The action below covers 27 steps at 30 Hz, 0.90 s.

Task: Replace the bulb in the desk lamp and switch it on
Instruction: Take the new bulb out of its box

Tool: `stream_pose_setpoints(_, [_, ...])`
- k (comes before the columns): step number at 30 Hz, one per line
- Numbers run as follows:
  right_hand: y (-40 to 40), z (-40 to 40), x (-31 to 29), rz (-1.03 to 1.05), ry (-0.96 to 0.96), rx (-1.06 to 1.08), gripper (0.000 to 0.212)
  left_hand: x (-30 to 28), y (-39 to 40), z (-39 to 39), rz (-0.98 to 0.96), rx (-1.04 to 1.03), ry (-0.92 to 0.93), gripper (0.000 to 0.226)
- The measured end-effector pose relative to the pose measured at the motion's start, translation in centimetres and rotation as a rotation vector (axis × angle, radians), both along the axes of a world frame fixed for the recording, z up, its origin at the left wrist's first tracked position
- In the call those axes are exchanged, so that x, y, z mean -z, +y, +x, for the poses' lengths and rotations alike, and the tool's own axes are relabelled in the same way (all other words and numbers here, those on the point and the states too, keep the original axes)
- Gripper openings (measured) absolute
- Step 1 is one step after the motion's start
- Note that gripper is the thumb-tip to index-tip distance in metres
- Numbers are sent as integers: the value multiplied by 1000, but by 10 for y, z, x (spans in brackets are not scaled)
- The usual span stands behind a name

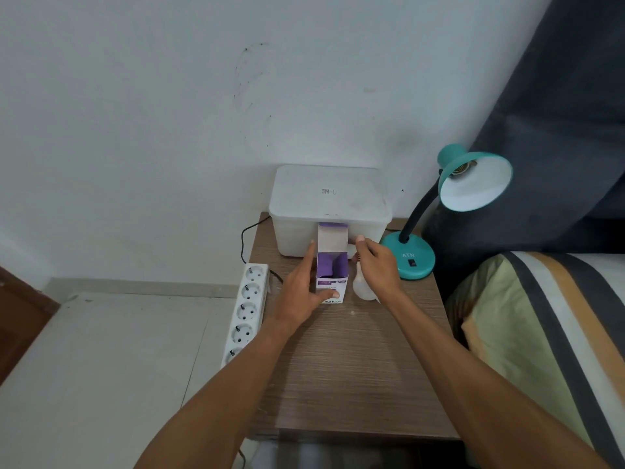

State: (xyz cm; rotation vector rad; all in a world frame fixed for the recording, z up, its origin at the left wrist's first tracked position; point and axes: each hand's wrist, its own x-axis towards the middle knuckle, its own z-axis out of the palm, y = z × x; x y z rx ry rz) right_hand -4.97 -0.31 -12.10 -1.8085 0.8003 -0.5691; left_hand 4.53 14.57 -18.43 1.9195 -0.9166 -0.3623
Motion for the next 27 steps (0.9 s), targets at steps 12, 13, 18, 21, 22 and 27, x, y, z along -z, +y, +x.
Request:
stream_pose_setpoints(12, [12,-15,17,7,-59,-158,26,2,1,-7,-24,5,5,105])
stream_pose_setpoints(13, [13,-14,19,-7,-55,-155,28,2,2,-8,-24,3,9,104])
stream_pose_setpoints(18, [14,-14,18,-102,30,-137,29,2,4,-15,-48,-11,1,92])
stream_pose_setpoints(21, [13,-12,18,-157,98,-135,28,5,3,-16,-64,-18,7,92])
stream_pose_setpoints(22, [13,-11,18,-178,116,-130,28,6,3,-16,-68,-23,6,91])
stream_pose_setpoints(27, [13,-10,13,-165,125,-106,39,7,-2,-16,-124,-55,41,88])
